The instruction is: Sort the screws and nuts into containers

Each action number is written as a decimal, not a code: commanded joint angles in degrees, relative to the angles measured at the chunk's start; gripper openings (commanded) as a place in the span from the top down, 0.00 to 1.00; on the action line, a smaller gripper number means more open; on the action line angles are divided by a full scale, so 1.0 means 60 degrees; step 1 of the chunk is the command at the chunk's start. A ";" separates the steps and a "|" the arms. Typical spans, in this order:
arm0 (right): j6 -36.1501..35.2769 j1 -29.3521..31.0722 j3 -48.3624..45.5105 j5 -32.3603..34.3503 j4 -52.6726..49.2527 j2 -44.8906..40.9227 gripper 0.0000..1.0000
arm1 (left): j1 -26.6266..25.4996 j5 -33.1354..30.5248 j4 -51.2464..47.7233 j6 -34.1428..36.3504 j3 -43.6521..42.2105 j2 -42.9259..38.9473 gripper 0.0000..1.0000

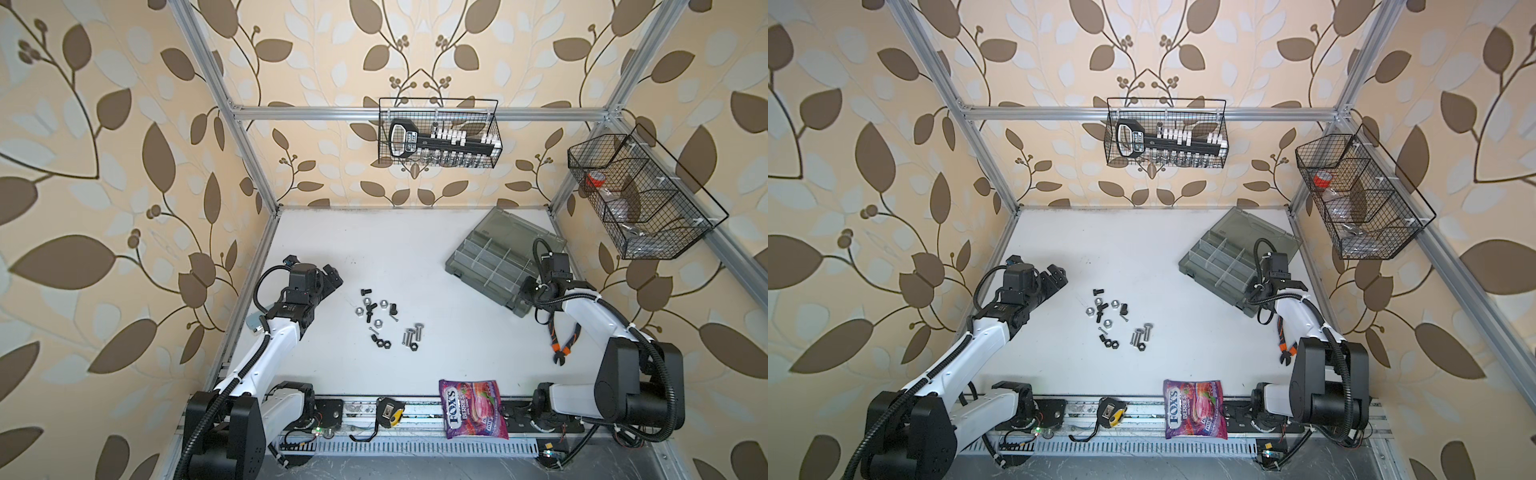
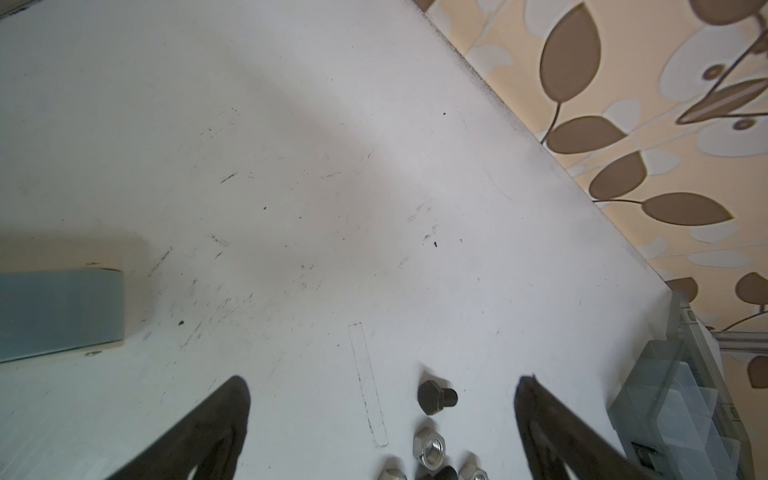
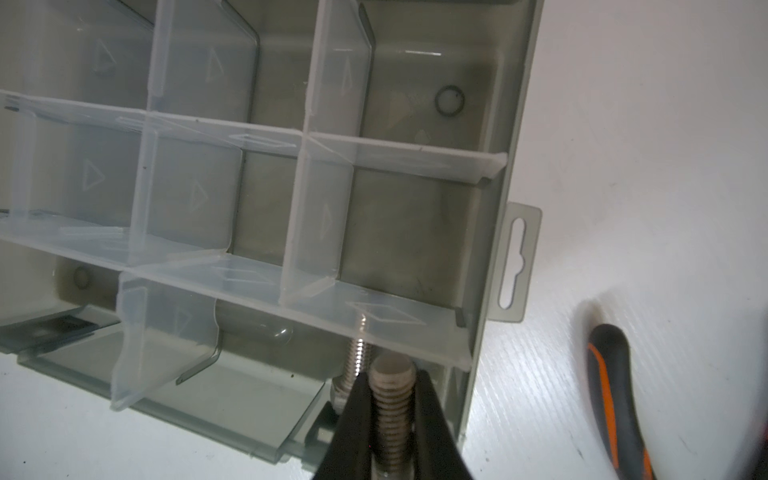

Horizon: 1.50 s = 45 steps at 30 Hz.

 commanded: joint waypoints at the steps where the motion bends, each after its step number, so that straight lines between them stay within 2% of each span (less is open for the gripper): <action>1: 0.0034 -0.0049 -0.0169 0.0100 0.0254 0.0155 1.00 | -0.0032 0.0049 0.0176 0.0094 0.0457 0.0030 0.01; 10: 0.0085 -0.0082 -0.0289 0.0080 0.0448 0.0640 0.97 | -0.0041 0.0019 0.0162 0.0082 0.0460 0.0034 0.01; 12: 0.0116 -0.0089 -0.0298 0.0103 0.0454 0.0690 0.90 | -0.0038 0.0028 0.0162 0.0088 0.0464 0.0048 0.01; 14: 0.0132 -0.0096 -0.0288 0.0103 0.0451 0.0704 0.77 | -0.0038 0.0034 0.0162 0.0083 0.0471 0.0048 0.01; 18: 0.0138 -0.0094 -0.0215 0.0073 0.0441 0.0604 0.68 | -0.0038 0.0014 0.0160 0.0086 0.0471 0.0034 0.01; 25: 0.0167 -0.0093 0.0084 -0.0116 0.0189 0.0302 0.67 | -0.0041 -0.0034 0.0089 0.0083 0.0487 -0.0023 0.01; 32: 0.0151 0.0217 0.0592 -0.0301 -0.0376 -0.0690 0.66 | -0.0041 -0.0158 0.0008 0.0063 0.0504 -0.0128 0.01; 38: 0.0559 0.2400 0.1147 0.0575 -0.1131 -0.1128 0.63 | -0.0038 -0.0137 0.0015 -0.0003 0.0509 -0.0085 0.01; 45: 0.1797 0.5911 0.1075 0.0880 -0.1471 -0.0460 0.63 | -0.0031 -0.0128 -0.0009 0.0022 0.0519 -0.0086 0.01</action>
